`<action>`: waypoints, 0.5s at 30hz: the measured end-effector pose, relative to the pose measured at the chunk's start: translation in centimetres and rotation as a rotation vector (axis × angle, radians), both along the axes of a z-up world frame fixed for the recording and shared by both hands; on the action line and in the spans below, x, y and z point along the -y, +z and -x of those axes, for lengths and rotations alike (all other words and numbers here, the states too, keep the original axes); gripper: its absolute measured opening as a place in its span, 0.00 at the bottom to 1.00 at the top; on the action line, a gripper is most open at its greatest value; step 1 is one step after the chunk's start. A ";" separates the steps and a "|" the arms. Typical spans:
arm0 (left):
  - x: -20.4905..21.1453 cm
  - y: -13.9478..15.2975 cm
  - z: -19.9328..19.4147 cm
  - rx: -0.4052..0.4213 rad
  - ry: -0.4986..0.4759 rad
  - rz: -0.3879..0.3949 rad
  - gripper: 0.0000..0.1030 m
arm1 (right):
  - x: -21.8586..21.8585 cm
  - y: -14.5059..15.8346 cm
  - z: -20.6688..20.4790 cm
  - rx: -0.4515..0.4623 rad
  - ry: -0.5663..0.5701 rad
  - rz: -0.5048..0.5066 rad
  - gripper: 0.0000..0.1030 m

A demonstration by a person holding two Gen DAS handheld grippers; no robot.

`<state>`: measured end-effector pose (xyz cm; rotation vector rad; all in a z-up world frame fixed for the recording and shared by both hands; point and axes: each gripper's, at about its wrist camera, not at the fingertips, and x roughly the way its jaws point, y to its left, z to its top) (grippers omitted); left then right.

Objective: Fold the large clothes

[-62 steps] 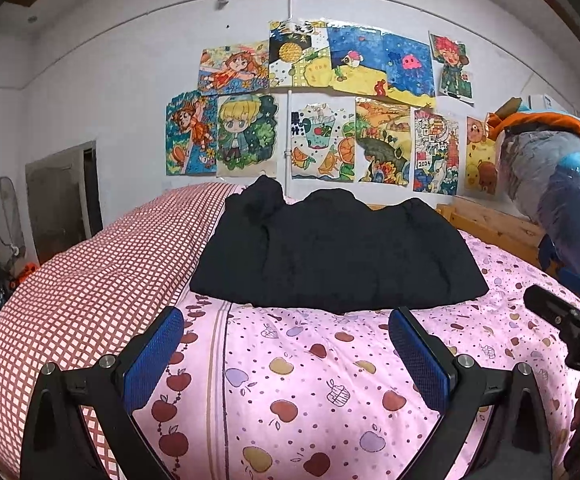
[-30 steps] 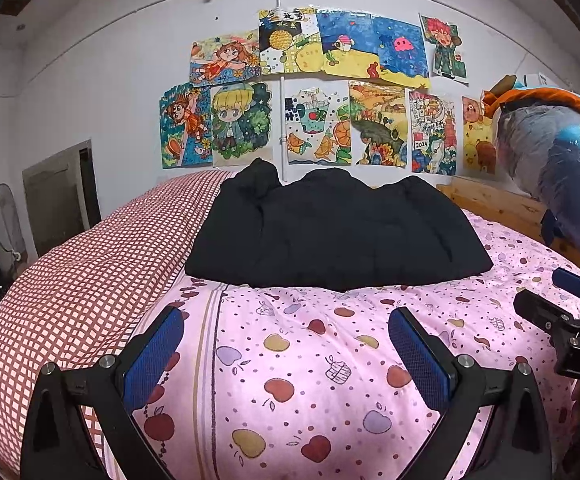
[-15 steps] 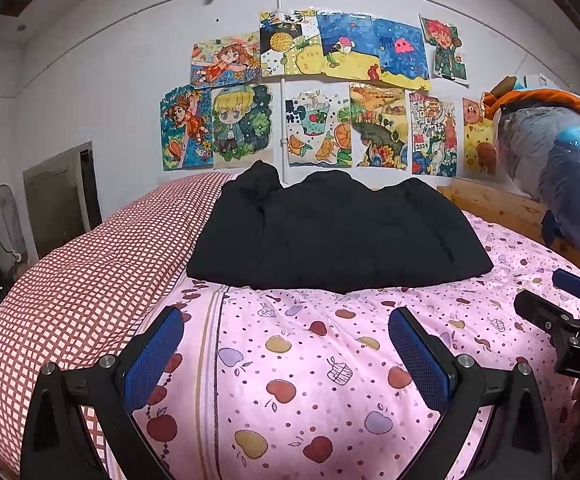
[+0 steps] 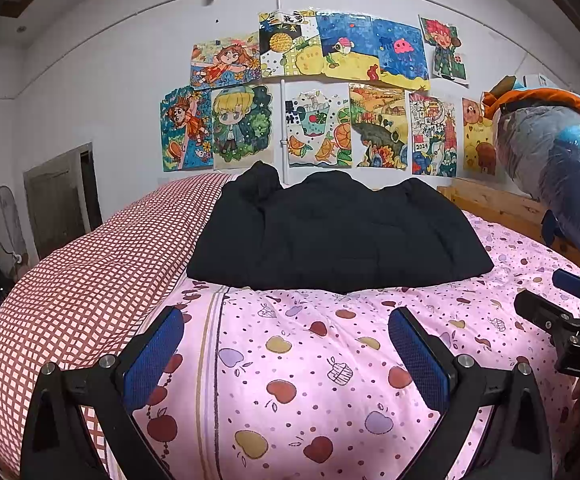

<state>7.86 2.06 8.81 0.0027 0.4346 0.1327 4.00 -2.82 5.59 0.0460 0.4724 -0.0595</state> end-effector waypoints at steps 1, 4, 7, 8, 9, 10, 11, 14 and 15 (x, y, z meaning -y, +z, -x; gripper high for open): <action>0.0 0.0 0.0 0.000 0.001 0.000 1.00 | 0.0 0.0 0.0 0.000 -0.001 0.000 0.98; 0.0 0.0 0.0 0.001 0.001 0.000 1.00 | 0.0 0.0 0.0 0.001 0.000 -0.001 0.98; 0.0 0.0 0.0 0.000 0.000 0.000 1.00 | 0.0 0.0 0.0 0.000 0.000 -0.001 0.98; 0.0 0.0 0.0 -0.001 0.001 0.000 1.00 | 0.0 0.0 0.0 -0.001 0.000 -0.002 0.98; 0.0 0.0 0.0 0.000 0.001 -0.001 1.00 | 0.0 0.0 0.0 -0.001 0.000 -0.003 0.98; 0.0 0.0 0.0 0.000 0.000 -0.001 1.00 | 0.0 0.0 0.0 -0.001 0.000 -0.001 0.98; 0.0 0.0 0.0 -0.001 0.000 -0.001 1.00 | 0.0 0.0 0.0 0.000 0.000 -0.001 0.98; -0.1 0.0 0.0 0.001 -0.001 0.000 1.00 | -0.1 0.0 0.0 0.002 -0.002 -0.002 0.98; -0.1 0.0 0.0 0.001 0.000 -0.001 1.00 | -0.1 -0.1 0.0 0.002 -0.002 -0.002 0.98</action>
